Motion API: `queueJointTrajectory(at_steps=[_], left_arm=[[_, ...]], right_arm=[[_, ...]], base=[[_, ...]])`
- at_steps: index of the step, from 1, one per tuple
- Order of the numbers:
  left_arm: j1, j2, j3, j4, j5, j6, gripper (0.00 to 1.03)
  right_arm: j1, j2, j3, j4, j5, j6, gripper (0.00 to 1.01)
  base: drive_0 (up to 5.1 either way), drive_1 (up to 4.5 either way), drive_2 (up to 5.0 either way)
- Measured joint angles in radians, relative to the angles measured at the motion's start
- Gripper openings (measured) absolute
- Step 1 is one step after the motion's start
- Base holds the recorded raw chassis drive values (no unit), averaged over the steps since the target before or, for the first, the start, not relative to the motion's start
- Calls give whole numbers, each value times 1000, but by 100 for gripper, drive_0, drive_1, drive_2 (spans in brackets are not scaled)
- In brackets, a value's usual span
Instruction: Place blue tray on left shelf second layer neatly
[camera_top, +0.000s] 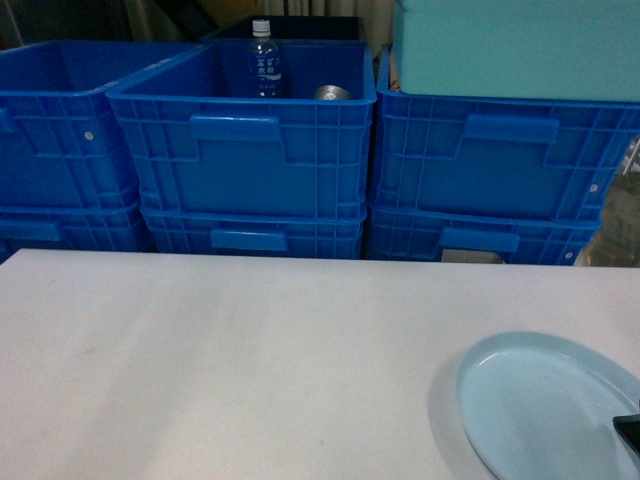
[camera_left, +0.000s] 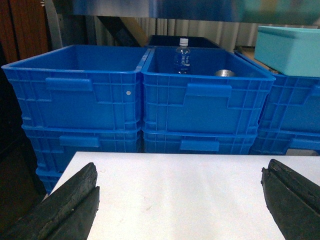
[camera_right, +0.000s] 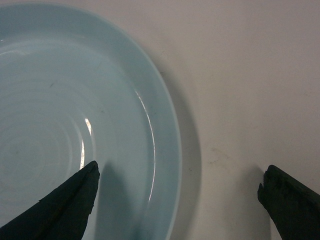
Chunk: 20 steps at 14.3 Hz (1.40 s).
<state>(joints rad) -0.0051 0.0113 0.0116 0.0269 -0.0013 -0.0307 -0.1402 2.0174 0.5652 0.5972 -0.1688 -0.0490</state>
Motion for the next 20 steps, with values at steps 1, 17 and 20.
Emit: queueJointTrajectory(at_steps=[1, 17, 20], left_arm=[[0, 0, 0, 0, 0, 0, 98], [0, 0, 0, 0, 0, 0, 98], [0, 0, 0, 0, 0, 0, 98]], right_arm=[[-4, 10, 0, 10, 2, 0, 98], [0, -24, -40, -2, -29, 163, 2], [41, -119, -121, 8, -22, 137, 2]], base=[[0, 0, 0], [0, 0, 0], [0, 0, 0]])
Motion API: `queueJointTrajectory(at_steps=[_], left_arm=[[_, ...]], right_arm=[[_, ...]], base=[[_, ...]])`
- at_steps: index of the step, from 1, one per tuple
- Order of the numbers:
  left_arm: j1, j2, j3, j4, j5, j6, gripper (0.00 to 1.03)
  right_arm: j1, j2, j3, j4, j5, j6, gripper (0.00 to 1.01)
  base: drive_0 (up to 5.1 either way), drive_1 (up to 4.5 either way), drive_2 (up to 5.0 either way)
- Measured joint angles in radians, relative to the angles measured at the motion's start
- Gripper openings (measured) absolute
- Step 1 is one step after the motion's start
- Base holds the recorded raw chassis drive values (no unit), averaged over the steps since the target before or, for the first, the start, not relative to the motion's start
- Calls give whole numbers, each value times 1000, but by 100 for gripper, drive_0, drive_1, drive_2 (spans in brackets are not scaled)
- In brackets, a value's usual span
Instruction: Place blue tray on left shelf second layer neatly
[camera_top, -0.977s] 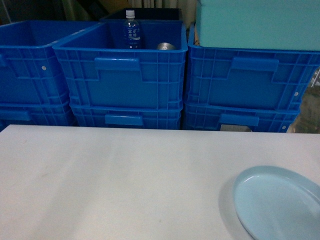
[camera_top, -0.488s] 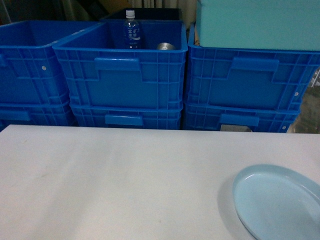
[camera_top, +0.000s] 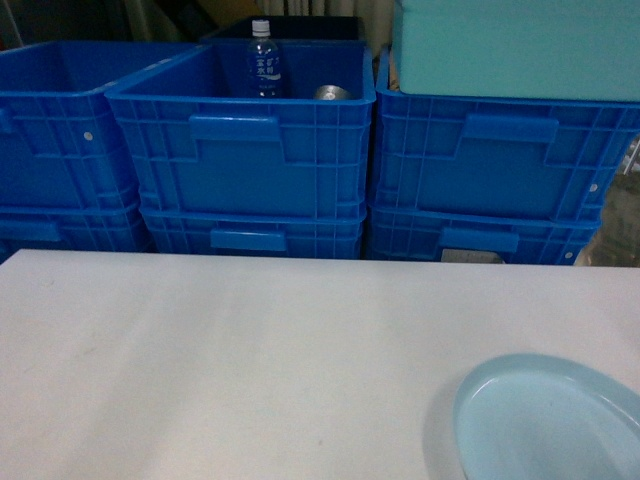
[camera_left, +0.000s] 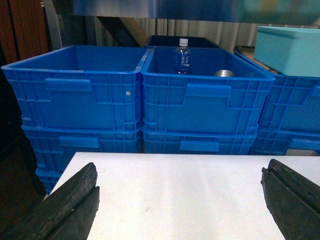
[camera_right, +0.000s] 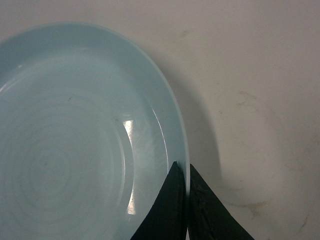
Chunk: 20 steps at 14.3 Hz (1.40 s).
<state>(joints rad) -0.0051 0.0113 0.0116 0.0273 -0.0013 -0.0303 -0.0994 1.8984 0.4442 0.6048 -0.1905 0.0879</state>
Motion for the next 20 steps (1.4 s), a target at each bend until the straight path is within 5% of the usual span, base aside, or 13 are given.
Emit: queueJointTrajectory(at_steps=[4, 7, 10, 12, 16, 20], left_arm=[[0, 0, 0, 0, 0, 0, 98], [0, 0, 0, 0, 0, 0, 98], [0, 0, 0, 0, 0, 0, 98], [0, 0, 0, 0, 0, 0, 98], [0, 0, 0, 0, 0, 0, 98], [0, 0, 0, 0, 0, 0, 98]], right_arm=[[34, -441, -117, 23, 8, -117, 2], [-8, -783, -206, -58, -17, -191, 2], [-10, -1102, -245, -216, -58, -185, 2], [37, -1228, -245, -283, -50, -174, 2], [227, -1468, -272, -472, 68, -135, 2], [270, -1680, -320, -607, 181, -138, 2]], base=[[0, 0, 0], [0, 0, 0], [0, 0, 0], [0, 0, 0], [0, 0, 0], [0, 0, 0]])
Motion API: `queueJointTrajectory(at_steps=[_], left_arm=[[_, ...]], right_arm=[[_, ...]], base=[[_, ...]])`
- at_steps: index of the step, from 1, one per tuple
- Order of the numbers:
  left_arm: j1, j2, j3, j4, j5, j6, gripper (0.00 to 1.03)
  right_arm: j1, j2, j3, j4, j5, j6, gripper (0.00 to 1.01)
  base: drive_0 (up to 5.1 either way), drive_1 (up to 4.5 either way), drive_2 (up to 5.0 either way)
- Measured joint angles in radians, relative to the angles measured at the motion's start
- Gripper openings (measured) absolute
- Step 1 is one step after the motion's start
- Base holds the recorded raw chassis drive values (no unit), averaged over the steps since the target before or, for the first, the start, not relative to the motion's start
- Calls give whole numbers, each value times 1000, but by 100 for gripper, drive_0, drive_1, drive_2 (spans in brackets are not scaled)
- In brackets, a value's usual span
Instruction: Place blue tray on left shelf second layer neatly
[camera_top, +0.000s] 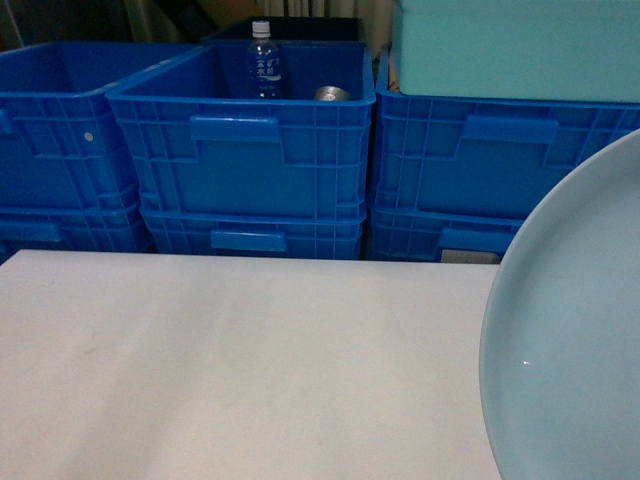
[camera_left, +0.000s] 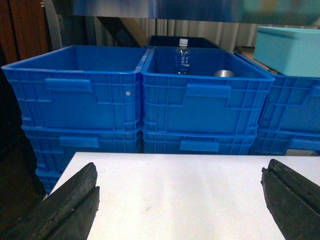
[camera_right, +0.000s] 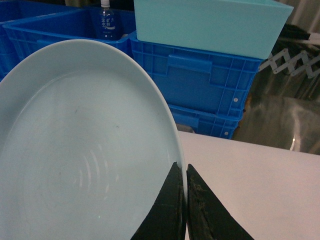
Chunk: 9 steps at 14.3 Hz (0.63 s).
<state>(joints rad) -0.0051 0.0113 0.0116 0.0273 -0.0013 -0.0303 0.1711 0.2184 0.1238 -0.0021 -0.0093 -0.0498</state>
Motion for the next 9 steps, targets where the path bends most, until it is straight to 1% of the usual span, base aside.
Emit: queueJointTrajectory(at_steps=[1, 2, 4, 6, 8, 9], left_arm=[[0, 0, 0, 0, 0, 0, 98], [0, 0, 0, 0, 0, 0, 98], [0, 0, 0, 0, 0, 0, 98], [0, 0, 0, 0, -1, 0, 98], [0, 0, 0, 0, -1, 0, 98], [0, 0, 0, 0, 1, 0, 98]], right_arm=[[7, -42, -16, -2, 21, -11, 2], [-12, -71, -32, 1, 29, -24, 2], [-64, -66, -51, 34, 21, -34, 2], [-97, -37, -65, 83, 8, -47, 2], [-109, -32, -84, 105, 10, -66, 2], [-108, -38, -92, 111, 29, -85, 2]], base=[[0, 0, 0], [0, 0, 0], [0, 0, 0], [0, 0, 0], [0, 0, 0], [0, 0, 0]])
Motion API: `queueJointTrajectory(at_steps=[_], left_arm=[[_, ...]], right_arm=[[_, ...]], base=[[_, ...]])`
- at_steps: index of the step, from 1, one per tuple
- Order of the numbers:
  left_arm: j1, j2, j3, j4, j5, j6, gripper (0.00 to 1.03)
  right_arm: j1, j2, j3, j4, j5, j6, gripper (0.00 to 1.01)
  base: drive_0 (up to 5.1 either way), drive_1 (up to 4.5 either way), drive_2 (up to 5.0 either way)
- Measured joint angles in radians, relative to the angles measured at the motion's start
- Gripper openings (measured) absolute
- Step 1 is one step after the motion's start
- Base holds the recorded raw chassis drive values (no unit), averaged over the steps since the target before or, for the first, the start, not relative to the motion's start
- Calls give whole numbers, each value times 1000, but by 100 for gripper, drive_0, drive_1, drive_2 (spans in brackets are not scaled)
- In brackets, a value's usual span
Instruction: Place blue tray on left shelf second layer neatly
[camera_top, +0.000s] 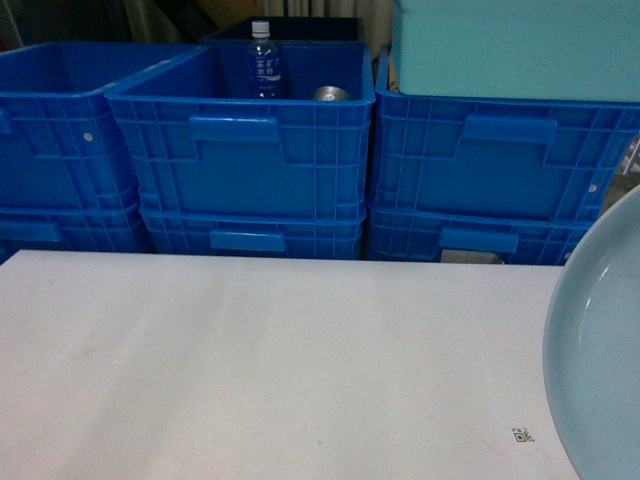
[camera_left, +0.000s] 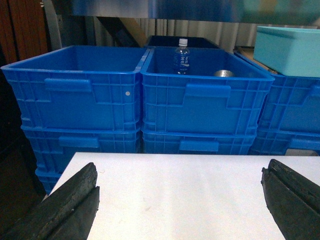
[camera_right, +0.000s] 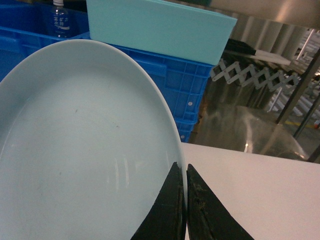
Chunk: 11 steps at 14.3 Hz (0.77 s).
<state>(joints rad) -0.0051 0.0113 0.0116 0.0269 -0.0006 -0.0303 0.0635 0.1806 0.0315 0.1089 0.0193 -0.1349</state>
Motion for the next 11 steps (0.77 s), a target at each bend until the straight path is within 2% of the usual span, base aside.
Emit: queueJointTrajectory(at_steps=[1, 3, 11], left_arm=[[0, 0, 0, 0, -1, 0, 98], [0, 0, 0, 0, -1, 0, 98], [0, 0, 0, 0, -1, 0, 98]], right_arm=[[10, -18, -8, 8, 31, -24, 2], [11, -26, -9, 15, 31, -43, 2], [11, -25, -9, 13, 31, -50, 2]], base=[[0, 0, 0], [0, 0, 0], [0, 0, 0]])
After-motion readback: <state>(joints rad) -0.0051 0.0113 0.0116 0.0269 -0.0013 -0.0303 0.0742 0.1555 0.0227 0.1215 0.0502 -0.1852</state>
